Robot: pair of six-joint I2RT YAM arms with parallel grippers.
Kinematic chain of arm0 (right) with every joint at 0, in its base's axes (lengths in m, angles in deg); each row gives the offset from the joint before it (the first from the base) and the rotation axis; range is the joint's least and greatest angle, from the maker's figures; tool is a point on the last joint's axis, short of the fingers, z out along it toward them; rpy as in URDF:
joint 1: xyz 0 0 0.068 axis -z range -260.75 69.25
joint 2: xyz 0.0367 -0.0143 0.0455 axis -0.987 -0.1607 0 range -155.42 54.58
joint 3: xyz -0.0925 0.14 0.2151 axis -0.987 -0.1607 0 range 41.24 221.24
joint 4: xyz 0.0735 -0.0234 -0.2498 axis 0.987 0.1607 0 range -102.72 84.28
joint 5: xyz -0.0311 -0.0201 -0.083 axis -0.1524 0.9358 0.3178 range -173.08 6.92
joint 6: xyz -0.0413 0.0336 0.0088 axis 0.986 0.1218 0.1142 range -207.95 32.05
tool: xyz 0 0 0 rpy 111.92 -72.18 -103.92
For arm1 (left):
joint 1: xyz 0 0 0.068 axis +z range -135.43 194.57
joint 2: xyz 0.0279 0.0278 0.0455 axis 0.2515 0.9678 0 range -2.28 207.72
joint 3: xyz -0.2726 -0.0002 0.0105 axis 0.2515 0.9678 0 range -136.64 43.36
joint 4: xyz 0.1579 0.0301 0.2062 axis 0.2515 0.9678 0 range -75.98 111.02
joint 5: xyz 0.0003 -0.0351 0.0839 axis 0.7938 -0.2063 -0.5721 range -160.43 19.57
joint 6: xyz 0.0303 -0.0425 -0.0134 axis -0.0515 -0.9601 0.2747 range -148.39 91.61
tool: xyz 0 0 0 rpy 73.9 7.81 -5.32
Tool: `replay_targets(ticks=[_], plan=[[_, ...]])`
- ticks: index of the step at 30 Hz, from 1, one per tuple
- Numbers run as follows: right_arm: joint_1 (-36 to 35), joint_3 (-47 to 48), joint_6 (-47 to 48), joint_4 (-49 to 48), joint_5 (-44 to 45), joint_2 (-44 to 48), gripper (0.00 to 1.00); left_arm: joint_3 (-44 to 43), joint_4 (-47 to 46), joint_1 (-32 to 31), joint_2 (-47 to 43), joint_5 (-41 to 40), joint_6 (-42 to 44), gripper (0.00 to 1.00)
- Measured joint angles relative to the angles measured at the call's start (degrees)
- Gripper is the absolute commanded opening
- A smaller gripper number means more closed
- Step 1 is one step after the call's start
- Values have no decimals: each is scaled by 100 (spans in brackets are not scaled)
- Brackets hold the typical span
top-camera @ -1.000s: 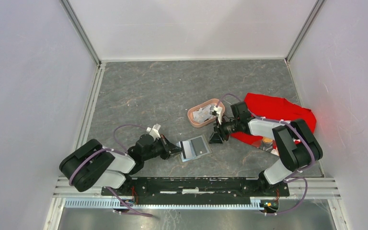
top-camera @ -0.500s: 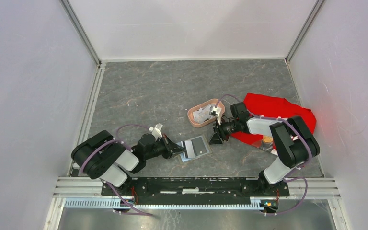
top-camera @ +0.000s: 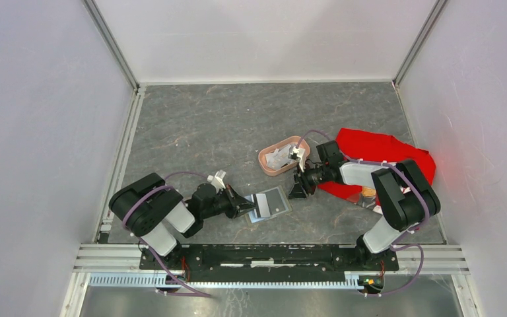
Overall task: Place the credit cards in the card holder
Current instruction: Insert the credit card into the card holder.
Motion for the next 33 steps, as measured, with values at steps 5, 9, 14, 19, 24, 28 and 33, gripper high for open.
replay_targets(ticks=[5,9,14,19,24,28,33], plan=[[-15,9,4,46,0,-9,39,-68,129,0,7,-7,0,2],[-39,11,7,70,-2,-9,38,-120,260,0,13,-13,0,2],[-68,28,26,109,0,-9,38,-223,568,0,-22,-55,2,2],[-83,31,37,129,0,-9,38,-341,1172,0,-385,-120,9,2],[-129,31,48,144,0,-9,38,-407,1523,-2,-527,-212,9,2],[-153,31,48,146,0,-9,38,-472,1502,-46,-437,-219,7,2],[-160,33,48,146,2,-11,38,-555,1405,-149,-271,-319,7,2]])
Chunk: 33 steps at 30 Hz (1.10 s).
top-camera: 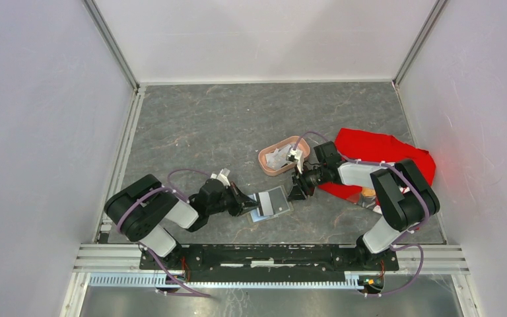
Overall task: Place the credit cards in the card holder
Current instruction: Insert the credit card into the card holder.
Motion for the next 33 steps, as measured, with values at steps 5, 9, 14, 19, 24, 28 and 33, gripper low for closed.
replay_targets(ticks=[5,9,14,19,24,28,33], plan=[[-9,9,2,4,0,-11,36,0,-35,-81,0,-140,0,2],[-31,44,7,22,39,-35,31,0,-44,-129,-2,-203,-2,2],[-57,59,20,22,107,-46,28,2,-111,-223,4,-313,-7,2],[-61,85,22,28,120,-81,25,4,-393,-363,179,-446,-94,2],[-68,116,24,39,142,-109,23,13,-584,-509,328,-603,-216,2],[-79,127,55,39,157,-116,22,11,-640,-599,374,-737,-214,2],[-83,131,63,39,168,-116,22,-59,-354,-704,234,-953,-177,2]])
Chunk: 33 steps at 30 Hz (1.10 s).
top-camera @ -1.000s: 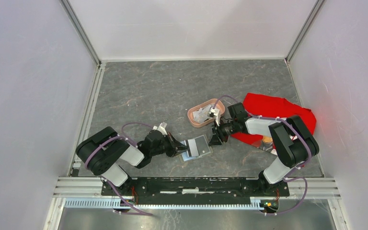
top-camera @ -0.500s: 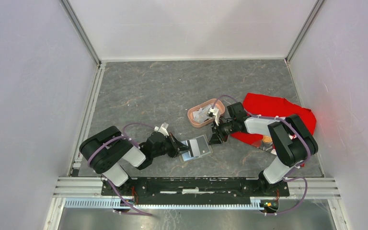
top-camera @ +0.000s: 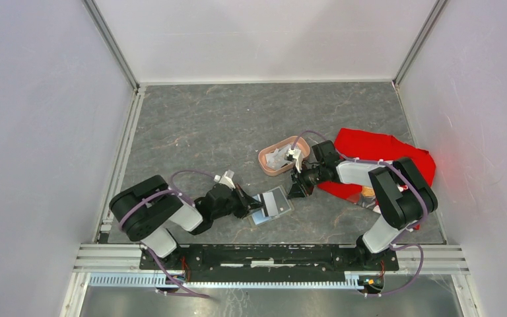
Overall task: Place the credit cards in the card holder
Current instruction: Insert the credit card into the card holder.
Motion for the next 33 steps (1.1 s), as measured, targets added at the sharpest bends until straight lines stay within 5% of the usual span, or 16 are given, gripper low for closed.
replay_targets(ticks=[9,19,33], plan=[[-22,7,4,0,7,-7,22,-249,1102,-197,-590,-487,315,2],[-22,7,4,0,9,-7,21,-433,435,-549,90,-848,195,2],[-24,103,175,179,57,0,33,-627,627,-616,85,-833,192,41]])
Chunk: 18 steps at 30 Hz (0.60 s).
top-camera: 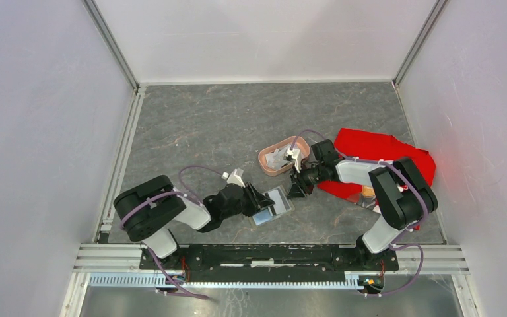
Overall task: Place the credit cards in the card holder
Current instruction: Insert the credit card into the card holder.
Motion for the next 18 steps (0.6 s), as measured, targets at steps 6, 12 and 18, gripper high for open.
replay_targets(ticks=[6,12,18], plan=[[-35,4,129,122,35,164,39,-79,846,-33,-560,-79,223,46],[-35,4,282,208,203,426,38,-232,1545,-33,-844,-149,422,46],[-37,-2,345,140,-39,688,15,-385,1851,-46,-855,-157,520,44]])
